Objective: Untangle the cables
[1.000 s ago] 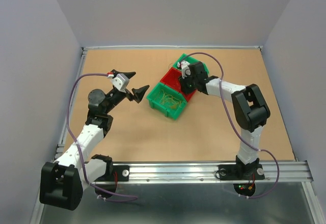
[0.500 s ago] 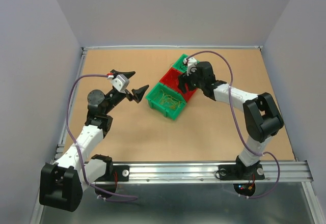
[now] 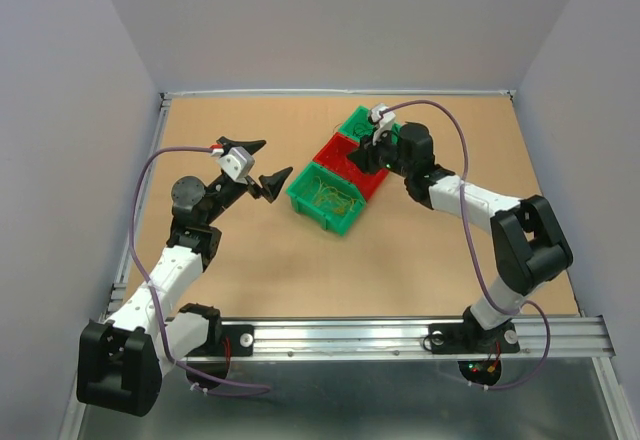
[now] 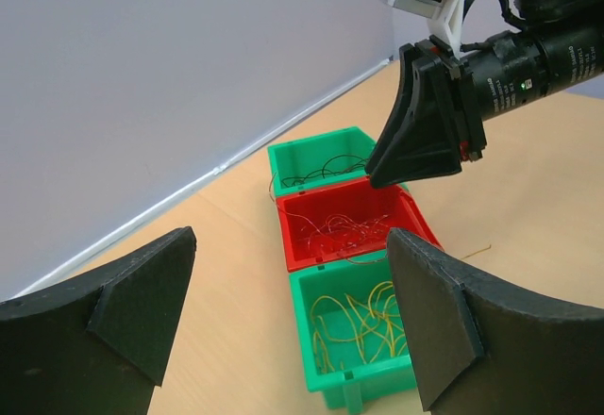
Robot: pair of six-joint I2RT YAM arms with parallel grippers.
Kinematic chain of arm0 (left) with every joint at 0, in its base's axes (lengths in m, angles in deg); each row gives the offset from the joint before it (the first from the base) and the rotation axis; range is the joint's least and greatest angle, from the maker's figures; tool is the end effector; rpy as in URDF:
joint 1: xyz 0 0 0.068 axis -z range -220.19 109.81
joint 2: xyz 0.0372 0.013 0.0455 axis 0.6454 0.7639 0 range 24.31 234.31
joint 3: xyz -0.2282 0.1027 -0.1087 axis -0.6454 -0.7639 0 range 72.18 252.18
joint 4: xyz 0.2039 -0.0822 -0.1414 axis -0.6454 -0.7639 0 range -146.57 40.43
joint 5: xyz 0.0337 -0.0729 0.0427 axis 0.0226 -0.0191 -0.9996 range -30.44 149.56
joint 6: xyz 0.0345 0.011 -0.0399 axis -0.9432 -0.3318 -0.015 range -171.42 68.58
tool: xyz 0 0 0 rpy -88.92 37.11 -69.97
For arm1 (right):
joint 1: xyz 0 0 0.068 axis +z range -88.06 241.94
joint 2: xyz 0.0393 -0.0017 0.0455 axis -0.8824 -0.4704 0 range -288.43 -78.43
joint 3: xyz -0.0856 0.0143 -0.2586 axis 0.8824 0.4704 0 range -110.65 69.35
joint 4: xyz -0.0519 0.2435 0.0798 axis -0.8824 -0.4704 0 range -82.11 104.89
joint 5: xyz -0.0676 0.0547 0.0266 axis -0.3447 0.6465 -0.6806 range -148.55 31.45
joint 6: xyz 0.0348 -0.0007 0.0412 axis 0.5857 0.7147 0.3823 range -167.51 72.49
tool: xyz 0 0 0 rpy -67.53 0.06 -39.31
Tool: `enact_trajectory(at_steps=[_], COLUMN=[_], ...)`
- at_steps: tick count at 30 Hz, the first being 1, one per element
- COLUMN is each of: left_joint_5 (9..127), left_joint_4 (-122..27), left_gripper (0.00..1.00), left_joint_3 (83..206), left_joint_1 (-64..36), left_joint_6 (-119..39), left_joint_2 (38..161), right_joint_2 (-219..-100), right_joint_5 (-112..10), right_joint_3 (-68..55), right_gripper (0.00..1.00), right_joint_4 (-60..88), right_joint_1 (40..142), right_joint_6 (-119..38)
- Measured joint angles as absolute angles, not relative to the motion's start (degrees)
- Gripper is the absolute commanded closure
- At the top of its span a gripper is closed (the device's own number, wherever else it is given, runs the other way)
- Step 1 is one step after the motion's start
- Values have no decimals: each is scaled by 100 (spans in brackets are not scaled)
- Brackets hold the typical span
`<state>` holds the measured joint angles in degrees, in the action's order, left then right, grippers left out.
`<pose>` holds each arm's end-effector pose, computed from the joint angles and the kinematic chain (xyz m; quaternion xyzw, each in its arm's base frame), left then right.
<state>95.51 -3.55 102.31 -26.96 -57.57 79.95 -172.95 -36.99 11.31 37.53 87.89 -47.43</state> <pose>0.2037 -0.0694 0.3162 0.3412 0.4917 -0.2239 0.7692 0.3337 0.1768 0.2537 -0.2856 0.7278 0.2799 0.5572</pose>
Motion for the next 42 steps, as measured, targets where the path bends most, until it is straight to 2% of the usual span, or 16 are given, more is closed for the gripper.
enact_trajectory(at_steps=[1,4,10,18,25,32,42], left_joint_5=[9551,9553,9551,9551,9551,9551,9549], left_joint_4=[-355,-357,-355,-357,-357,-359,-359], left_gripper=[7,7,7,7,7,7,7], left_joint_3=[10231,10231,10231,10231,10231,10231,10231], left_joint_1=[-2687,-2676,-2674,-2668,-2665,-2663,-2637], left_joint_6=[-5761,-5766,-5792,-5810,-5829,-5847,-5851], left_joint_2=[7995,7995,7995,7995,7993,7964,7964], right_joint_2=[-17298,-17433,-18137,-19168,-20156,-20220,-19864], right_joint_5=[-3585,-3100,-2803,-3406,-3968,-4619,-4569], right_joint_3=[1131,980,379,-517,-1481,-1618,-1406], right_gripper=[78,82,83,86,87,88,88], right_joint_4=[3777,3705,3287,2771,1711,1051,741], right_joint_1=[8789,8798,8962,9010,8993,8942,8944], right_joint_6=[-4706,-4682,-4924,-5036,-5283,-5630,-5779])
